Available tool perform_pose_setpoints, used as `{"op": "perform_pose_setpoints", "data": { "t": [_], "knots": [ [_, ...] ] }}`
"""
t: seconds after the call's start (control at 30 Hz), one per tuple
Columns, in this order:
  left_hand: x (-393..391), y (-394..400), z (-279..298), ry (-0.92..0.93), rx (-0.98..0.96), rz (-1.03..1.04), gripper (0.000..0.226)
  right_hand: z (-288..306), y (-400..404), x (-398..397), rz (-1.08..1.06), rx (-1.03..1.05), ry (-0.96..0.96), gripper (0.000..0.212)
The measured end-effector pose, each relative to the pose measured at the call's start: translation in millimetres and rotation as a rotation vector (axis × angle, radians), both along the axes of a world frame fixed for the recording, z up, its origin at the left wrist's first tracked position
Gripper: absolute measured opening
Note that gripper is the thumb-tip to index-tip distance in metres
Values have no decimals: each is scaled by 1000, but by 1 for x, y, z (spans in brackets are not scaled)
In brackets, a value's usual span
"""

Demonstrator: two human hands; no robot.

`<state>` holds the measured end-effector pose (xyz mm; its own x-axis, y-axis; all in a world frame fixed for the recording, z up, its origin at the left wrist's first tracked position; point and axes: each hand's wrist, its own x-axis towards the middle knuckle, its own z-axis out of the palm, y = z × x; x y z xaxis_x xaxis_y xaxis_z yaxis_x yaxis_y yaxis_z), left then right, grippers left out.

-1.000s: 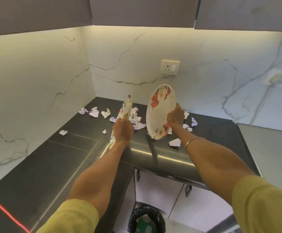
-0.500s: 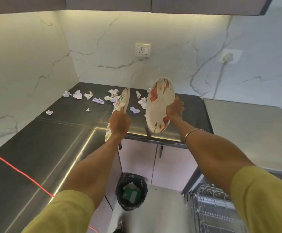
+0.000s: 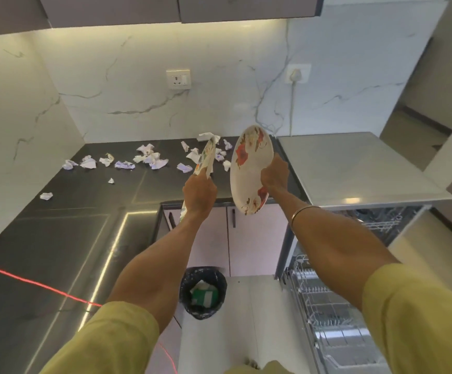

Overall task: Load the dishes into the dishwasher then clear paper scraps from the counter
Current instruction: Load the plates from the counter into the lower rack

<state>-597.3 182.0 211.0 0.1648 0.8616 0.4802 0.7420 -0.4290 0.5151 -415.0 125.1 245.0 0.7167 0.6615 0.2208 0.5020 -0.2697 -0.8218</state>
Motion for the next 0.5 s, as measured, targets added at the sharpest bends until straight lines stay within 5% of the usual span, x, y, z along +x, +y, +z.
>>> {"op": "perform_pose_setpoints", "data": {
  "t": [0.5],
  "knots": [
    [15, -191, -45, -24, -230, -269, 28, -66, -219, 9, -229, -233, 43, 23]
  ]
}}
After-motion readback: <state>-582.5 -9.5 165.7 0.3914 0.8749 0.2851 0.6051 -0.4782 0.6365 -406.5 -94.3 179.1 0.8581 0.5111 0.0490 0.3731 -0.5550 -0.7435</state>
